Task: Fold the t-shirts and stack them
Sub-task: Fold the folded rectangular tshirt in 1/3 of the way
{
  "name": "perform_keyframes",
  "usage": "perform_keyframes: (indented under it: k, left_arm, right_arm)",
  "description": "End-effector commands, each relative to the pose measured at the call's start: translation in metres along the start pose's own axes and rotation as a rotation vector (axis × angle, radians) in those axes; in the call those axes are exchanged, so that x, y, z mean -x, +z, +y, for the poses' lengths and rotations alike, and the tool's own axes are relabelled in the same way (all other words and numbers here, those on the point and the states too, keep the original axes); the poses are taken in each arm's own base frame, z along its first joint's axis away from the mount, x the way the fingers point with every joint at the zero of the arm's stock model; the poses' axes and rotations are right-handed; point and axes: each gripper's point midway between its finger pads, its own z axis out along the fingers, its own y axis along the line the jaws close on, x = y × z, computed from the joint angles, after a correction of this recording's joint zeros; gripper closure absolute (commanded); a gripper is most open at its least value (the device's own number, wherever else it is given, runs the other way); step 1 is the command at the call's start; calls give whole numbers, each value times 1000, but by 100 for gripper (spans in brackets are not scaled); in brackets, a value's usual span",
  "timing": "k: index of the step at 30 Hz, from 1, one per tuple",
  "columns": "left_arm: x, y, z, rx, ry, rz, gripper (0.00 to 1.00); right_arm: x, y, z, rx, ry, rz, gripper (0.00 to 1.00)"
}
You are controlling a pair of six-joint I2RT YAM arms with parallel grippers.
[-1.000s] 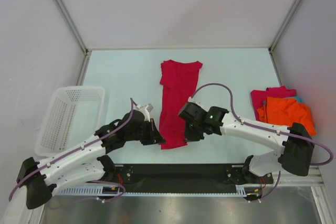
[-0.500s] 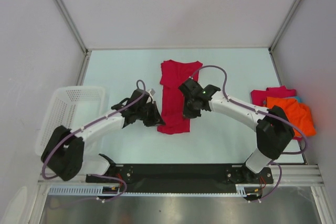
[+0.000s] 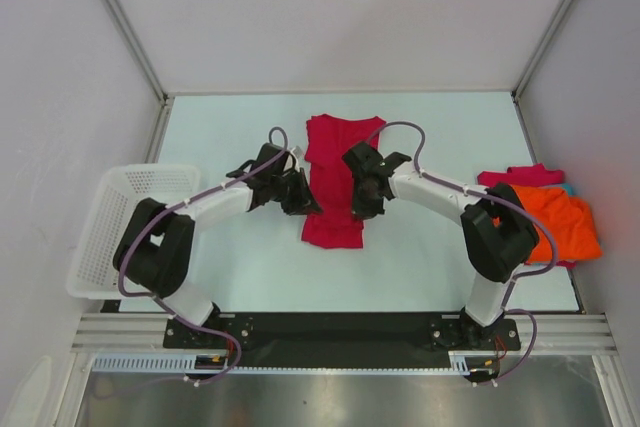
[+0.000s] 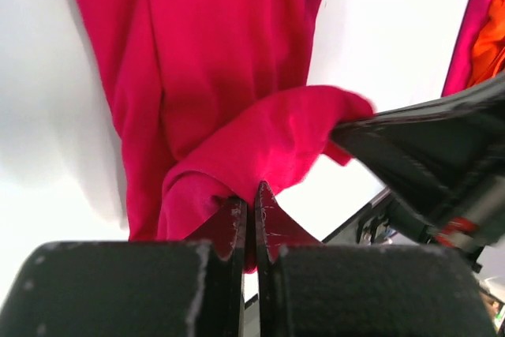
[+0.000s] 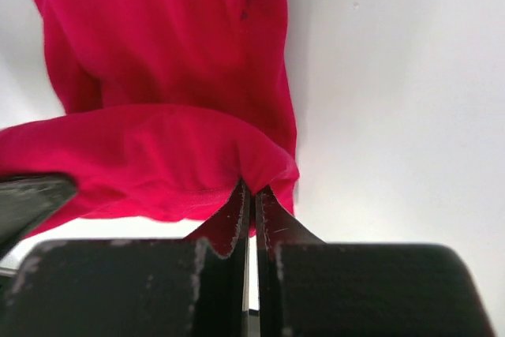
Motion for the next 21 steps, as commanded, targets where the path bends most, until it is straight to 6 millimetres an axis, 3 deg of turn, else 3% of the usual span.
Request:
perform_keyframes:
  k: [1, 5, 12, 15, 18, 19, 21]
  left_arm:
    - [30, -7, -4, -23, 31, -55, 99]
    - [40, -5, 3, -19, 14, -55, 100]
    - [46, 8, 7, -18, -5, -23, 98]
    - [48, 12, 7, -17, -10, -15, 90]
    - [50, 16, 8, -14, -20, -5, 65]
    - [52, 16, 6, -15, -17, -9, 47]
    - [54, 16, 5, -15, -15, -7, 28]
  right_arm:
    - [18, 9, 11, 27, -17, -14, 100]
    - [29, 15, 14, 29, -16, -11, 100]
    - [58, 10, 17, 25, -21, -52, 100]
    - [66, 11, 20, 34, -22, -56, 100]
    - [66, 20, 22, 43, -34, -26, 95]
    - [66, 23, 21, 40, -38, -21, 92]
    - [62, 30, 26, 57, -52, 15, 80]
